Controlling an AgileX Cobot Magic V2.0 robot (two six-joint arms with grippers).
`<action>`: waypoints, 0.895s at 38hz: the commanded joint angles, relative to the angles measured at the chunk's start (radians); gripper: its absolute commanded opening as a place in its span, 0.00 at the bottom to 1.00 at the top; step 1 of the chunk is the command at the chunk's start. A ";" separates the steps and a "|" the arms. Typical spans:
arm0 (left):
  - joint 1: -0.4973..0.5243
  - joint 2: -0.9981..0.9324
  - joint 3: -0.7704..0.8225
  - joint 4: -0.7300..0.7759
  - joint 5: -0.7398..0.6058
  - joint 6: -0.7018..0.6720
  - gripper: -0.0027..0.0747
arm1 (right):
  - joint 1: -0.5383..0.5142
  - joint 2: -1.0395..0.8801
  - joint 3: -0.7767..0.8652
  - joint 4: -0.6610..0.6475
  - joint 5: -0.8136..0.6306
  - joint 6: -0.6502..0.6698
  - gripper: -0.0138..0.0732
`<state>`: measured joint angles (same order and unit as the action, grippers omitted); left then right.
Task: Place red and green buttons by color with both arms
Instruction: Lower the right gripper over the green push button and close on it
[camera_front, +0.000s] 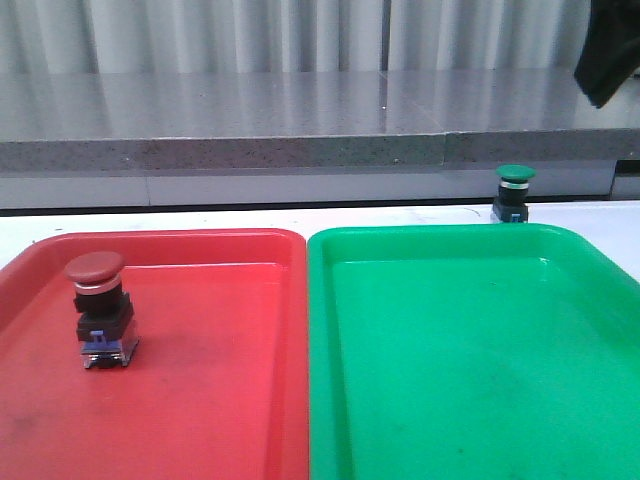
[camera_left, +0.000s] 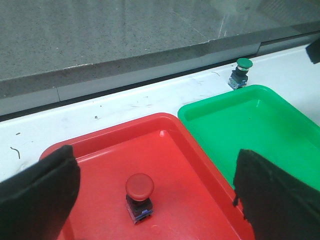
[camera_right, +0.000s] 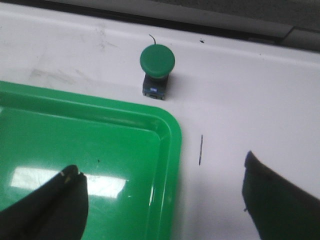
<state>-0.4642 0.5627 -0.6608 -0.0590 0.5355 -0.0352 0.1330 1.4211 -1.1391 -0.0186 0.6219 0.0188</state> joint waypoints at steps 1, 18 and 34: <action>-0.008 0.001 -0.028 -0.013 -0.074 0.000 0.82 | 0.002 0.063 -0.101 0.004 -0.063 -0.007 0.90; -0.008 0.001 -0.028 -0.013 -0.074 0.000 0.82 | -0.024 0.451 -0.347 0.056 -0.137 0.035 0.90; -0.008 0.001 -0.028 -0.013 -0.074 0.000 0.82 | -0.024 0.608 -0.441 0.081 -0.216 0.035 0.61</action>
<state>-0.4642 0.5627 -0.6608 -0.0590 0.5355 -0.0352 0.1136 2.0881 -1.5417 0.0549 0.4631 0.0536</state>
